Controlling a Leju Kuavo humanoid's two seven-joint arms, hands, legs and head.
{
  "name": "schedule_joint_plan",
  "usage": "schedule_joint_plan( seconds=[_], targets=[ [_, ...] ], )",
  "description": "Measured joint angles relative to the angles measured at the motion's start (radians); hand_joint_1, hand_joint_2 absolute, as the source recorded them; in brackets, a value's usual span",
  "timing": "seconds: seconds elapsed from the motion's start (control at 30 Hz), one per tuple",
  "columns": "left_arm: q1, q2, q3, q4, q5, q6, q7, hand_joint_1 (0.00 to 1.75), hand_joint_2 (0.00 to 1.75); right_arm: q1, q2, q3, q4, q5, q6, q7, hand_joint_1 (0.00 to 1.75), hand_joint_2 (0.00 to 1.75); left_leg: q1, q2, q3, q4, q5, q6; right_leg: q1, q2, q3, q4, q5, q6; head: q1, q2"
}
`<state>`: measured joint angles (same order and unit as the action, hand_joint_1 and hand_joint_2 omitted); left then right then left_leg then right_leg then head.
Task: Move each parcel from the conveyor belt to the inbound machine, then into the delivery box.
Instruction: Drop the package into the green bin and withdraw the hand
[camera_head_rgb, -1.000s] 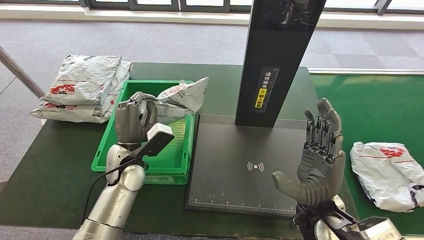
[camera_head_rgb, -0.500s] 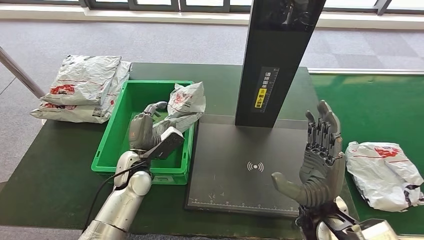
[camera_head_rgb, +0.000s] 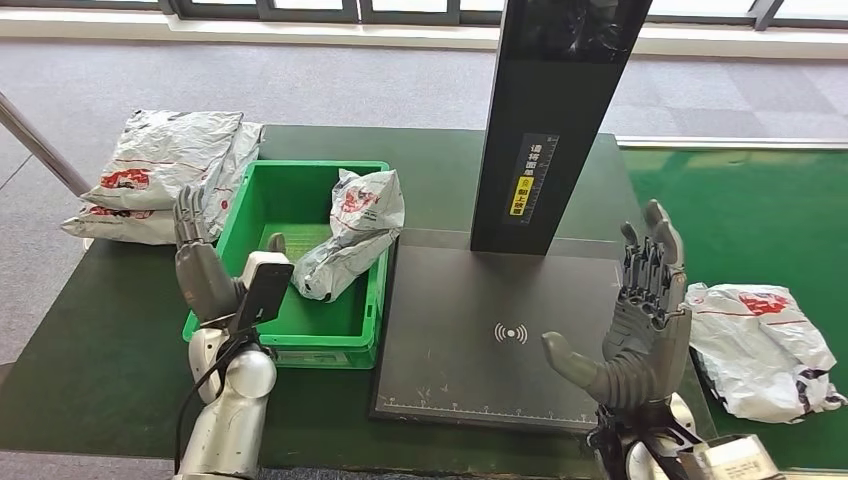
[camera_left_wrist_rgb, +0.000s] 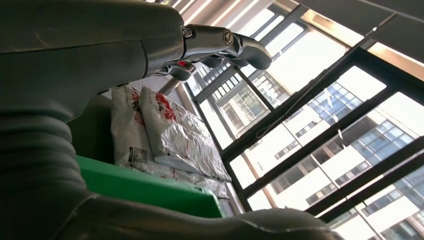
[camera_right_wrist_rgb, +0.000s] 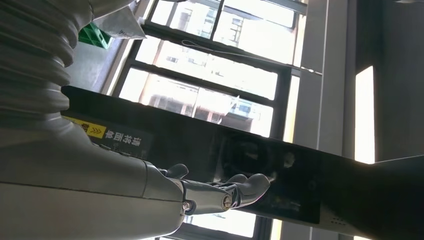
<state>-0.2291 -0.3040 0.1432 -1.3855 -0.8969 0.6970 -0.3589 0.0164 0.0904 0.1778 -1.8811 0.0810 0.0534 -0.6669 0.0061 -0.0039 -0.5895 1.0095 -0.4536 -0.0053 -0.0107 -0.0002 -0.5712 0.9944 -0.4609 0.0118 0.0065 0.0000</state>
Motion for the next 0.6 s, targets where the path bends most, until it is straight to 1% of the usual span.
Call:
schedule_joint_plan(
  seconds=[0.07, 0.17, 0.23, 0.3, 0.37, 0.4, 0.5, 0.6],
  targets=[
    [0.015, -0.010, 0.033, -0.052, 0.046, 0.001, -0.034, 0.00, 0.00, 0.003, 0.002, 0.000, 0.007, 0.032, -0.036, 0.025, 0.00, 1.75, 0.000, 0.000, 0.000, 0.000, 0.000, 0.000, 0.000, 0.000, 0.000, 0.000, 0.000, 0.000, 0.000, 0.000],
    [0.036, -0.012, 0.060, -0.130, 0.180, 0.001, -0.118, 0.00, 0.00, 0.003, 0.003, -0.012, 0.030, 0.103, -0.125, 0.100, 0.00, 1.75, 0.000, 0.000, 0.000, 0.000, 0.000, 0.000, 0.000, 0.000, 0.000, 0.000, 0.000, 0.000, 0.000, 0.000],
    [0.054, -0.012, 0.065, -0.179, 0.271, 0.002, -0.173, 0.00, 0.00, 0.001, 0.005, -0.039, 0.060, 0.179, -0.215, 0.185, 0.00, 1.75, 0.000, 0.000, 0.000, 0.000, 0.000, 0.000, 0.000, -0.001, 0.000, 0.000, -0.001, -0.001, 0.000, 0.000],
    [0.080, -0.012, 0.057, -0.220, 0.368, 0.002, -0.211, 0.00, 0.00, -0.003, 0.005, -0.084, 0.100, 0.310, -0.331, 0.291, 0.00, 1.75, 0.000, -0.001, 0.000, 0.000, 0.000, 0.000, 0.000, -0.001, 0.000, 0.000, -0.001, -0.001, 0.000, 0.000],
    [0.120, -0.007, 0.015, -0.258, 0.484, 0.002, -0.225, 0.00, 0.00, -0.015, -0.001, -0.152, 0.155, 0.445, -0.416, 0.374, 0.00, 1.75, 0.000, 0.000, 0.000, 0.000, 0.000, 0.000, 0.000, -0.001, 0.000, -0.001, -0.001, 0.000, 0.000, 0.000],
    [0.144, -0.004, -0.018, -0.277, 0.533, 0.001, -0.225, 0.00, 0.00, -0.023, -0.006, -0.197, 0.185, 0.487, -0.430, 0.395, 0.00, 1.75, 0.000, -0.001, 0.000, 0.000, 0.000, 0.001, 0.000, -0.001, 0.001, -0.001, -0.001, 0.000, 0.000, 0.000],
    [0.208, 0.009, -0.110, -0.323, 0.602, -0.008, -0.199, 0.00, 0.00, -0.038, -0.019, -0.332, 0.257, 0.562, -0.432, 0.425, 0.00, 1.75, -0.001, -0.002, -0.001, 0.000, -0.001, 0.001, -0.001, -0.003, 0.001, -0.002, -0.001, 0.000, 0.000, 0.000],
    [0.249, 0.027, -0.174, -0.351, 0.634, -0.036, -0.177, 0.00, 0.00, -0.054, -0.038, -0.436, 0.314, 0.713, -0.452, 0.496, 0.00, 1.75, -0.002, -0.002, -0.001, 0.000, -0.001, 0.001, -0.001, -0.003, 0.000, -0.002, -0.001, 0.001, 0.000, 0.000]
  ],
)
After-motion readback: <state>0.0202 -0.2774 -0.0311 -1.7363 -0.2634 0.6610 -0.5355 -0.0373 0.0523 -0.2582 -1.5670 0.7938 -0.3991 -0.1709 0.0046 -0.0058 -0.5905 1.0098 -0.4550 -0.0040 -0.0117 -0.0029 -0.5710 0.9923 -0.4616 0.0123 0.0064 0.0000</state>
